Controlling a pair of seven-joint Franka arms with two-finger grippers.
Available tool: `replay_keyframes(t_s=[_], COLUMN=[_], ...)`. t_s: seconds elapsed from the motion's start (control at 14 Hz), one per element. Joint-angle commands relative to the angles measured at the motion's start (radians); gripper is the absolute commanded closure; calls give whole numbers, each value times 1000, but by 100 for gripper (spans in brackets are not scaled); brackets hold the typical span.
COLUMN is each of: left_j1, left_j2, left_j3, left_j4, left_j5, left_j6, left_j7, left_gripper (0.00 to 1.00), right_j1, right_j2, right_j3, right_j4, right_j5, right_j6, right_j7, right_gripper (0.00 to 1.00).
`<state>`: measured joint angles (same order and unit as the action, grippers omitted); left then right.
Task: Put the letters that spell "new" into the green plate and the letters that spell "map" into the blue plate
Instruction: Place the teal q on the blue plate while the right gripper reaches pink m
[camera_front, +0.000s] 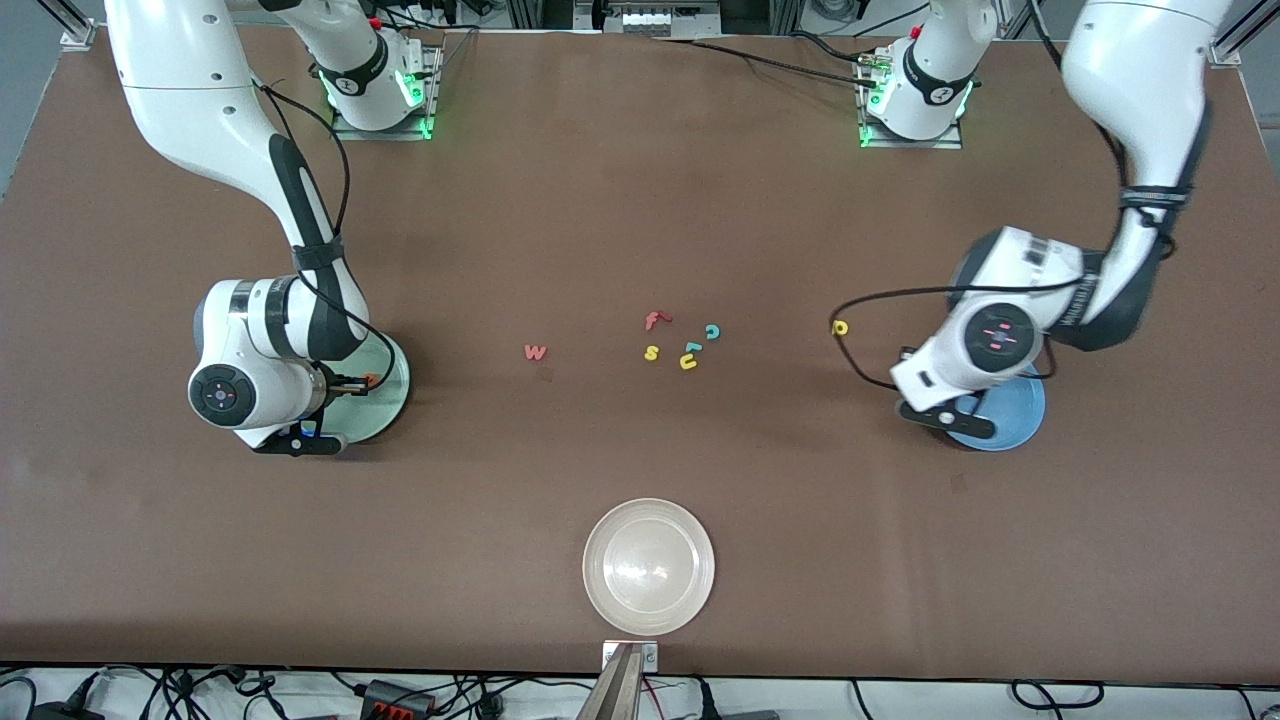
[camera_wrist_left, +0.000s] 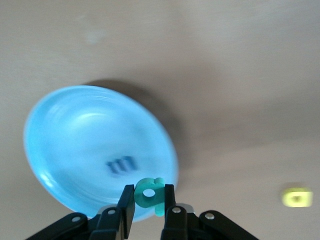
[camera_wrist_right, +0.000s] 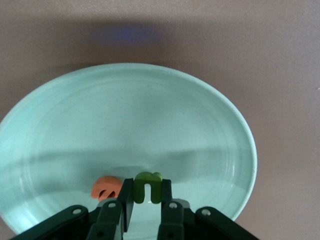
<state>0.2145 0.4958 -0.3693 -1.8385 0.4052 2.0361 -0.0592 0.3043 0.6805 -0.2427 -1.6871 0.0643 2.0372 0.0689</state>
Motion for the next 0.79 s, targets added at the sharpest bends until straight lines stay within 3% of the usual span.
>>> replay_keyframes(t_s=[0.0, 0.29, 0.71], left_j1=[86, 152, 154], left_j2=[39, 82, 87], left_j3=[-13, -14, -14], left_j4=[-24, -84, -85], left_j5=[20, 21, 21], left_j6=[82, 222, 230], left_j7=[100, 121, 122], left_gripper=[87, 87, 87], right_j1=[-2, 45, 270], right_j2=[-9, -48, -82], right_j3=[5, 22, 37], right_j4=[3, 24, 41], right_j5=[8, 11, 90], right_j6=[3, -11, 8], right_j7=[-12, 3, 49], right_gripper=[1, 0, 2])
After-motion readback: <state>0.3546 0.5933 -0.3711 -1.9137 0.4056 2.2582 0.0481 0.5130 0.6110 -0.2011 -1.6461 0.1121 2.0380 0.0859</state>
